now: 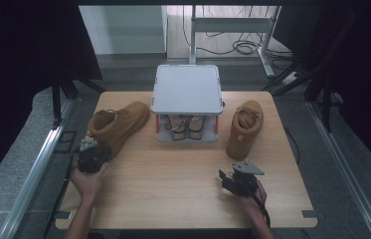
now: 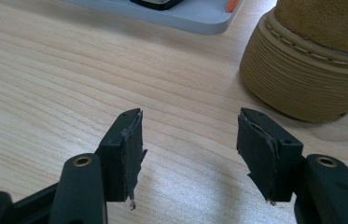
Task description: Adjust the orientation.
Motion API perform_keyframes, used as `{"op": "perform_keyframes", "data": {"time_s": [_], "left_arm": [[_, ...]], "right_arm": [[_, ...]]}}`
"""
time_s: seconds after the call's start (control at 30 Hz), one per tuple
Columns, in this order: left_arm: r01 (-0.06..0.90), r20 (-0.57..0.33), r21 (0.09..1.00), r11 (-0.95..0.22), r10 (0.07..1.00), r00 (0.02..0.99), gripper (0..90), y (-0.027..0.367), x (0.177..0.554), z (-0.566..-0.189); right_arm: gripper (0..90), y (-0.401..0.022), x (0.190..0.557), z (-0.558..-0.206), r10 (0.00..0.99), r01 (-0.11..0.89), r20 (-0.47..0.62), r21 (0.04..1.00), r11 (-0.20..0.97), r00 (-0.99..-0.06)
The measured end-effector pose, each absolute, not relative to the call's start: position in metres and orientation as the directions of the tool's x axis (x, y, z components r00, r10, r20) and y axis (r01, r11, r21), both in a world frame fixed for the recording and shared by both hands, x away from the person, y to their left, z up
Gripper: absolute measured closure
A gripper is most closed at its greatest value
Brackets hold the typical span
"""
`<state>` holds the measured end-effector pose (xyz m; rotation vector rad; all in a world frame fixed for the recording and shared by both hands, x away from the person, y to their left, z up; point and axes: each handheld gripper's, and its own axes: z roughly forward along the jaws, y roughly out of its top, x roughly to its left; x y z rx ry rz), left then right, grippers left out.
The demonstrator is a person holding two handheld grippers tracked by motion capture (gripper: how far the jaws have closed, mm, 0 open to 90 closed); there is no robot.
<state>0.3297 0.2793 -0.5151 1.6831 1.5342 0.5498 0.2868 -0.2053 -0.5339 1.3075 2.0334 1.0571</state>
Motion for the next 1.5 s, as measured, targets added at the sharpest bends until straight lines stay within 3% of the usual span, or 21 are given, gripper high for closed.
{"op": "perform_keyframes", "data": {"time_s": [0.27,0.4,0.7,0.93,1.3,1.5], "left_arm": [[0.628,-0.187,0.777,0.042,0.968,0.167,90.0,0.282,0.327,-0.516],[0.621,-0.209,0.783,0.035,0.955,0.210,84.1,0.278,0.320,-0.513],[0.621,-0.248,0.783,-0.028,0.902,0.353,58.4,0.251,0.302,-0.510],[0.616,-0.212,0.784,-0.075,0.901,0.379,47.4,0.241,0.292,-0.511],[0.624,-0.202,0.774,-0.108,0.892,0.405,42.6,0.236,0.289,-0.515],[0.630,-0.203,0.768,-0.114,0.890,0.409,41.9,0.235,0.290,-0.517]], "right_arm": [[41.0,-0.206,0.287,-0.533,0.910,0.521,0.003,0.821,0.234,-0.415],[41.0,-0.206,0.286,-0.533,0.907,0.516,0.005,0.824,0.235,-0.421],[44.3,-0.205,0.285,-0.531,0.902,0.504,0.022,0.835,0.221,-0.431],[52.6,-0.207,0.286,-0.529,0.897,0.500,0.039,0.841,0.209,-0.440],[66.4,-0.206,0.288,-0.528,0.902,0.500,0.035,0.841,0.206,-0.430],[84.7,-0.206,0.287,-0.527,0.899,0.498,0.046,0.844,0.199,-0.436]]}}
